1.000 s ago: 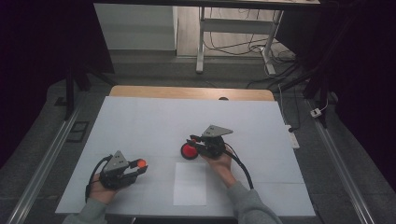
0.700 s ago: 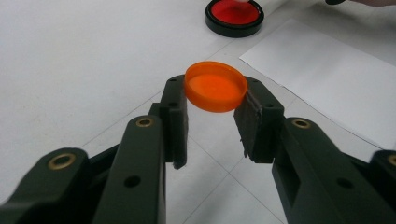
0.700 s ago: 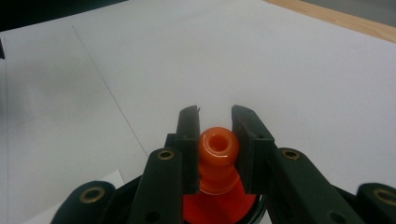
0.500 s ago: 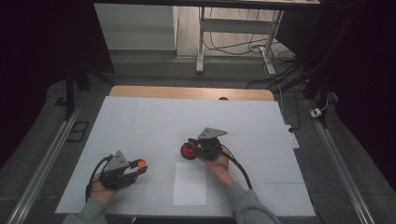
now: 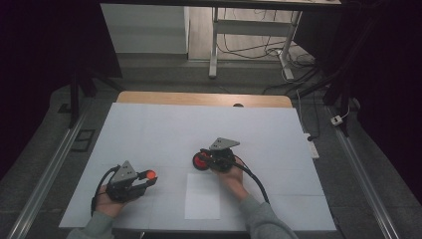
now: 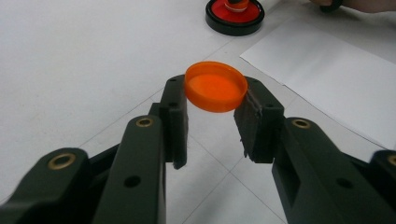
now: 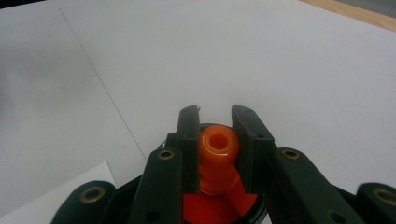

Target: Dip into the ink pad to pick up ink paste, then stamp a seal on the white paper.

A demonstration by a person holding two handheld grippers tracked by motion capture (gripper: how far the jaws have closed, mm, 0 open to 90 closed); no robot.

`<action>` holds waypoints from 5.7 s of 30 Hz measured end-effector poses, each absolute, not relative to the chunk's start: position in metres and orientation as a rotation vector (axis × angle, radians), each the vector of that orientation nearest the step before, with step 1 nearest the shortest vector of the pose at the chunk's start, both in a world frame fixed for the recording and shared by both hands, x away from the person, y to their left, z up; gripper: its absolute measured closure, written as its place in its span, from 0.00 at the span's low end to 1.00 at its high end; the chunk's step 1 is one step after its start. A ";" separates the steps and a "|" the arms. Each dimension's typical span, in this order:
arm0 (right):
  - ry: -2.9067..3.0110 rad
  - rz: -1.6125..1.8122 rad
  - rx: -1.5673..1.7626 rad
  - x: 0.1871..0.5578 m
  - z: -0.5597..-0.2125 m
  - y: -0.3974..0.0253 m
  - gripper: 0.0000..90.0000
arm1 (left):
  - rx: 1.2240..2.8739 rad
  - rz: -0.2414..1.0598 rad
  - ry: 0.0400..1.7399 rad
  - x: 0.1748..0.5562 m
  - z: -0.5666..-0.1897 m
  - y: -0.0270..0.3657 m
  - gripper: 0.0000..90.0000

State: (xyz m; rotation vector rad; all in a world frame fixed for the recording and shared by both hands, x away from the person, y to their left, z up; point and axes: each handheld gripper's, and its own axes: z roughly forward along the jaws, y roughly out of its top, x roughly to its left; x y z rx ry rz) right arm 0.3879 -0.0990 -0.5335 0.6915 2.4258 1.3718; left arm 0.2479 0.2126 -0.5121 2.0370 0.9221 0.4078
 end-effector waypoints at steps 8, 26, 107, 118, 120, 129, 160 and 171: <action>2.421 1.367 0.696 0.386 -0.534 -0.099 0.81 | 2.035 0.408 0.920 0.247 -0.511 0.212 0.72; 2.411 1.375 0.700 0.386 -0.535 -0.099 0.81 | 2.037 0.410 0.920 0.247 -0.511 0.212 0.72; 2.381 1.538 0.695 0.361 -0.498 -0.134 0.80 | 2.033 0.423 0.925 0.249 -0.512 0.214 0.72; 2.390 1.540 0.674 0.355 -0.495 -0.136 0.80 | 2.029 0.420 0.926 0.249 -0.512 0.215 0.72; 2.393 1.540 0.673 0.353 -0.495 -0.137 0.80 | 2.029 0.420 0.926 0.249 -0.511 0.215 0.72; 2.401 1.541 0.666 0.347 -0.495 -0.140 0.80 | 2.029 0.421 0.925 0.249 -0.511 0.215 0.72; 2.489 1.519 0.588 0.321 -0.502 -0.139 0.80 | 2.032 0.418 0.922 0.250 -0.512 0.214 0.72; 2.548 1.506 0.547 0.309 -0.510 -0.134 0.80 | 2.034 0.417 0.922 0.250 -0.512 0.214 0.72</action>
